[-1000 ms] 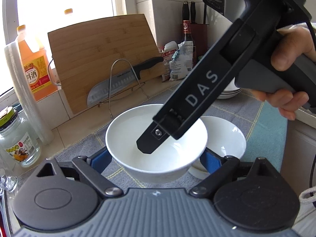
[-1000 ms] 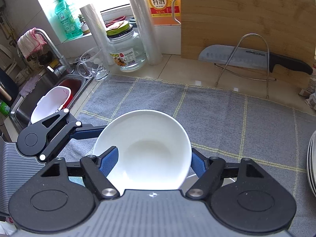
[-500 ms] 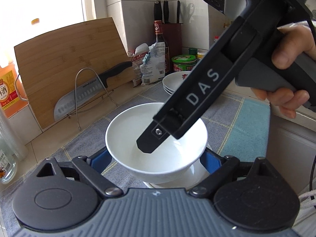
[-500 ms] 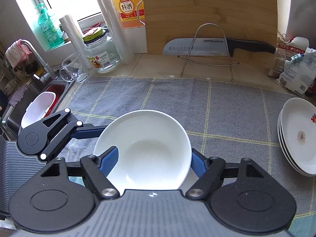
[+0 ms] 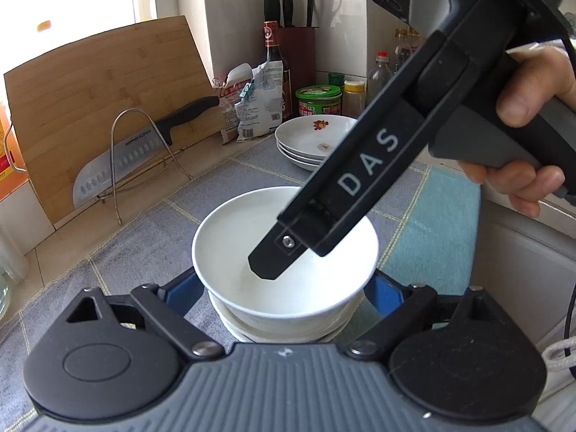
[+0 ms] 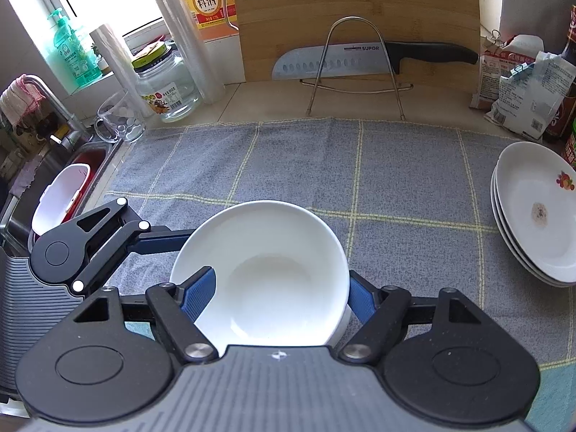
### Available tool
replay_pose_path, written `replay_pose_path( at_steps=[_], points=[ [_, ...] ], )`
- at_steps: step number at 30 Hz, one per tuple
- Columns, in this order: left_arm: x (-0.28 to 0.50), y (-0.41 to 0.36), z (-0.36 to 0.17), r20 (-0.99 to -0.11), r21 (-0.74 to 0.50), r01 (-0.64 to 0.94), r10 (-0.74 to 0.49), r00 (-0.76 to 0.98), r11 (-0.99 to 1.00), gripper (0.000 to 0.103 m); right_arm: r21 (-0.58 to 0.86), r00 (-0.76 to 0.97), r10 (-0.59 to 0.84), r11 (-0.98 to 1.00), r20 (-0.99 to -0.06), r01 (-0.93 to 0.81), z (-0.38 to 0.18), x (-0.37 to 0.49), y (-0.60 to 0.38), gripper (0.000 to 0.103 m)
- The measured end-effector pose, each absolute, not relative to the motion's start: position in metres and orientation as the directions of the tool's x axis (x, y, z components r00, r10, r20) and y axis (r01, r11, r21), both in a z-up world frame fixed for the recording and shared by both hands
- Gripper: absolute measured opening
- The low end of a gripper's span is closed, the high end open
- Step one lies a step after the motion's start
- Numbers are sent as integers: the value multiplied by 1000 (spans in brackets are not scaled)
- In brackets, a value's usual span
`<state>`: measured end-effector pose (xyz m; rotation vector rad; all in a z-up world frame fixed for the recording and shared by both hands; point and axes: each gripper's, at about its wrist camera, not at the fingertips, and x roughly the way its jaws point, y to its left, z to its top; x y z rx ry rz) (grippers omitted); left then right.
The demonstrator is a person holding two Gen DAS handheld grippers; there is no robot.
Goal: Organize plates and bowls
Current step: 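Lower the held bowl with the right tool into the nested bowls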
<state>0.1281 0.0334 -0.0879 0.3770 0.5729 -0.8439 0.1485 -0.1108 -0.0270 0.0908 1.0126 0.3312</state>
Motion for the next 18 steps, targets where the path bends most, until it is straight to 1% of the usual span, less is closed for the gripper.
replay_pose_path(
  at_steps=[18],
  points=[
    [135, 32, -96, -626, 57, 792, -596, 503, 608, 94, 221, 484, 292, 955, -825, -200, -36, 150, -112, 82]
  ],
)
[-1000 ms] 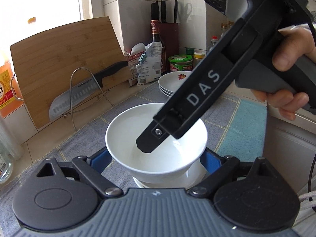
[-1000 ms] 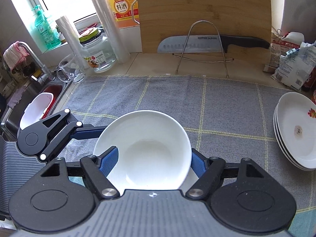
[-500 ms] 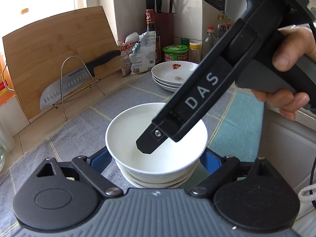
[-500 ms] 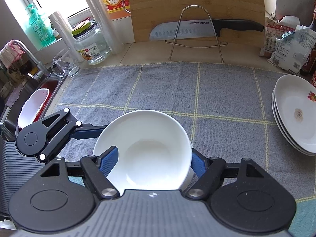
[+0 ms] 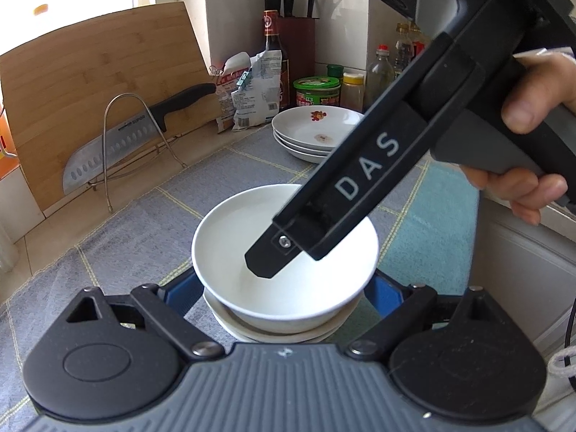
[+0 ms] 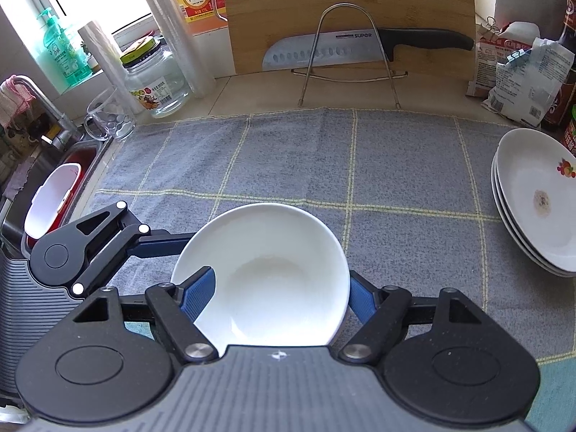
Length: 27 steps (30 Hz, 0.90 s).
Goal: Organize plates and bowls
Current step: 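Lower the held bowl with the right tool into the nested bowls, then open the right tool and withdraw it from the bowl stack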
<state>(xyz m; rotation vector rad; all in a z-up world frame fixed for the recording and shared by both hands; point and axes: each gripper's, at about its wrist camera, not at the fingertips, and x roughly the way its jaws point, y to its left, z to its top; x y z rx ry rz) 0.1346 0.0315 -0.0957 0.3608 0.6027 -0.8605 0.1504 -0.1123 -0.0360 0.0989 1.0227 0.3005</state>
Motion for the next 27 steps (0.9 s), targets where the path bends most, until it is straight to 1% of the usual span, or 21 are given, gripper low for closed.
replay_pose_path(
  at_steps=[11, 13, 18, 23, 27],
  points=[
    [136, 30, -98, -632, 62, 788, -587, 506, 612, 94, 226, 491, 303, 951, -817, -212, -37, 151, -112, 83],
    [137, 30, -98, -634, 60, 788, -587, 504, 612, 96, 230, 490, 308, 949, -815, -214, -38, 152, -113, 83],
    [135, 31, -98, -629, 62, 797, -596, 499, 601, 100, 223, 498, 314, 946, -808, -235, -37, 151, -110, 98],
    [136, 39, -96, -633, 34, 797, -604, 484, 604, 100, 212, 514, 316, 944, -797, -253, -35, 148, -110, 100],
    [133, 45, -98, -645, 46, 796, -590, 485, 604, 101, 193, 523, 322, 938, -790, -286, -35, 142, -113, 101]
  ],
)
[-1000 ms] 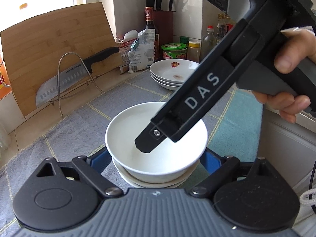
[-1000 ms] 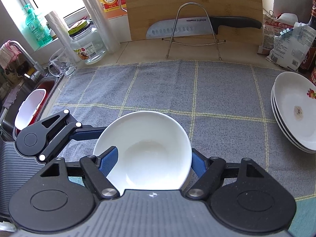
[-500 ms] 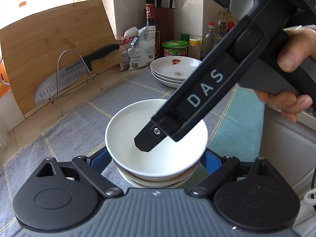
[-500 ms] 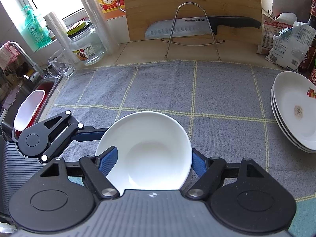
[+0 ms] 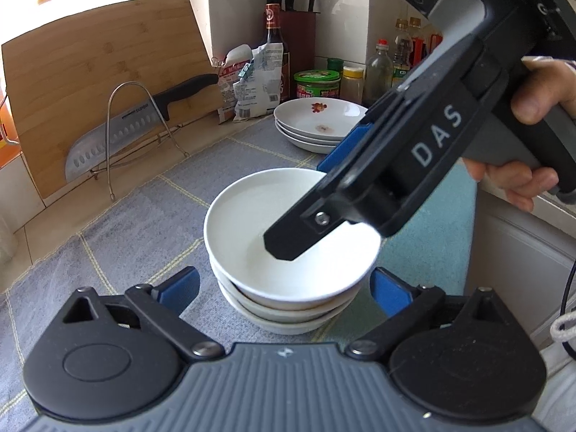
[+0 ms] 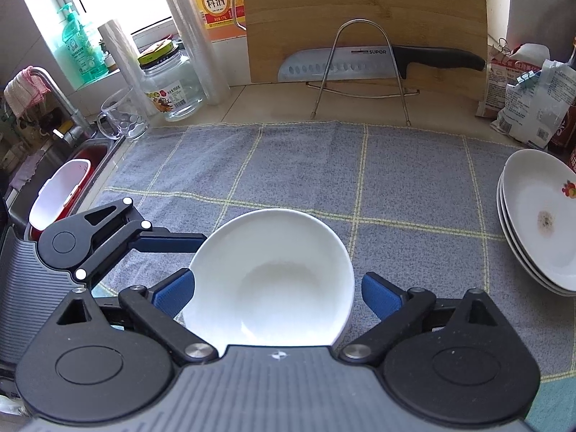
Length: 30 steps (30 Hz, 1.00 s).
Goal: Organize plates and bowls
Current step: 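Open the right tool and withdraw it from the bowl stack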
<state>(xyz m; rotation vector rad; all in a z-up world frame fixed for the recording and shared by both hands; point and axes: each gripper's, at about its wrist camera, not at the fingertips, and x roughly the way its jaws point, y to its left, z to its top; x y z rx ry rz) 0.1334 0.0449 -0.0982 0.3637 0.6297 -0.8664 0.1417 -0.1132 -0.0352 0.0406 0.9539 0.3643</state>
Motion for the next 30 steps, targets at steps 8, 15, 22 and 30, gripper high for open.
replay_pose_path(
  at_steps=[8, 15, 22, 30],
  points=[
    [129, 45, -104, -683, 61, 773, -538, 493, 632, 101, 198, 498, 355, 919, -791, -340, -39, 134, -126, 102],
    [128, 33, -111, -718, 61, 730, -478, 506, 681, 101, 197, 466, 396, 887, -791, -418, -41, 125, -140, 102],
    [122, 23, -118, -750, 52, 675, -417, 513, 736, 101, 175, 426, 426, 841, -798, -512, -50, 119, -152, 103],
    [119, 17, -124, -773, 60, 604, -345, 532, 795, 101, 142, 381, 406, 816, -831, -561, -80, 124, -163, 103]
  ],
)
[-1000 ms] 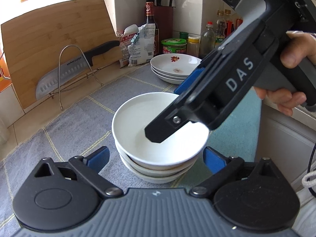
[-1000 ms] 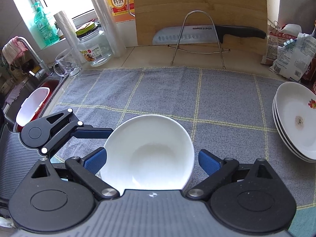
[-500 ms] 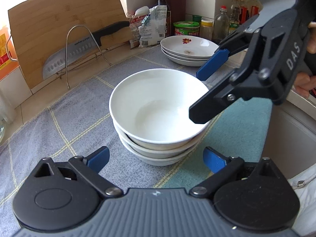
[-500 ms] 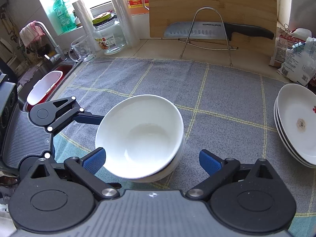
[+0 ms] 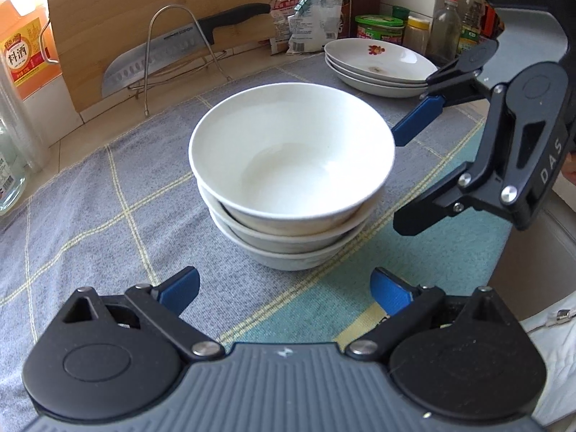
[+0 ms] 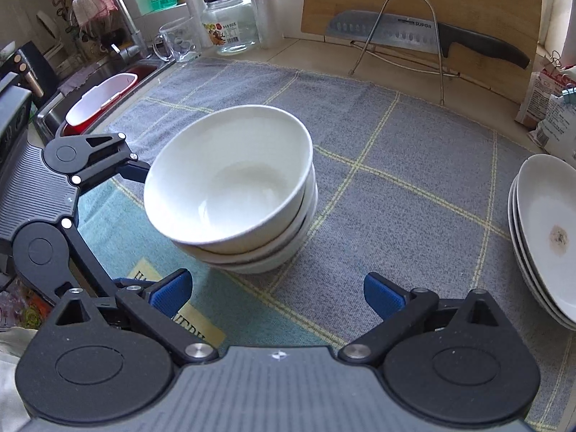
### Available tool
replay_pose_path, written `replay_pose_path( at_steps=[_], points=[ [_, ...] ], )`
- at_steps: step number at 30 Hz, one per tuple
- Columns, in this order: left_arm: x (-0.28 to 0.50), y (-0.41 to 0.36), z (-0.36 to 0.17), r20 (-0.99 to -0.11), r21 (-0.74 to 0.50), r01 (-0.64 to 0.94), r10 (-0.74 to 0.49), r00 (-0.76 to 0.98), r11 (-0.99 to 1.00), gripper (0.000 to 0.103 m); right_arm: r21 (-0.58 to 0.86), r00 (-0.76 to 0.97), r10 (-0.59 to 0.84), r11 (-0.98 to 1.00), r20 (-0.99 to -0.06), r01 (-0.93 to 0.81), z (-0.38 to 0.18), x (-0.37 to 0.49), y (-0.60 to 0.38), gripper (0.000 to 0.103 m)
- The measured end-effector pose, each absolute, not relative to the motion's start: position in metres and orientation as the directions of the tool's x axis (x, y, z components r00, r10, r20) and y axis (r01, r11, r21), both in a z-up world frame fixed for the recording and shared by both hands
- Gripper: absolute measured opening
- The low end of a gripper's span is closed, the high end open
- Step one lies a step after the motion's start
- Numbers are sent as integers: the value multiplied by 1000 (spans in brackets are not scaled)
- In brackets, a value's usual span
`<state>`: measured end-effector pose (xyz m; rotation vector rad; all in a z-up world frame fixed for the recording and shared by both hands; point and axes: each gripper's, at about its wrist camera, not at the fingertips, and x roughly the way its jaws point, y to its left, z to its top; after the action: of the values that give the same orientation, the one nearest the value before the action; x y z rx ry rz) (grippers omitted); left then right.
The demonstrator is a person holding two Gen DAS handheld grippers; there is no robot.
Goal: Organize plates and bowls
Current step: 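Open the right tool and withdraw it from the bowl stack, then grip the stacked bowls' rim with both tools from opposite sides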
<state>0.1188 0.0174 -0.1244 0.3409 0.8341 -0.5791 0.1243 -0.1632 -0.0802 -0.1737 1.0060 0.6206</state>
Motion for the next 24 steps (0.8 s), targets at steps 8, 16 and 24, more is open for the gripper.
replay_pose_path(
  at_steps=[8, 16, 24],
  points=[
    [124, 21, -135, -786, 48, 588, -333, 521, 807, 101, 31, 401, 327, 806, -856, -591, -111, 128, -151, 103],
    [135, 26, -151, -789, 24, 631, -373, 489, 776, 102, -46, 429, 277, 794, -860, -606, -124, 122, -142, 103],
    [139, 30, -153, -760, 28, 706, -444, 474, 707, 103, -42, 460, 300, 800, -836, -598, -126, 116, -149, 103]
  ],
)
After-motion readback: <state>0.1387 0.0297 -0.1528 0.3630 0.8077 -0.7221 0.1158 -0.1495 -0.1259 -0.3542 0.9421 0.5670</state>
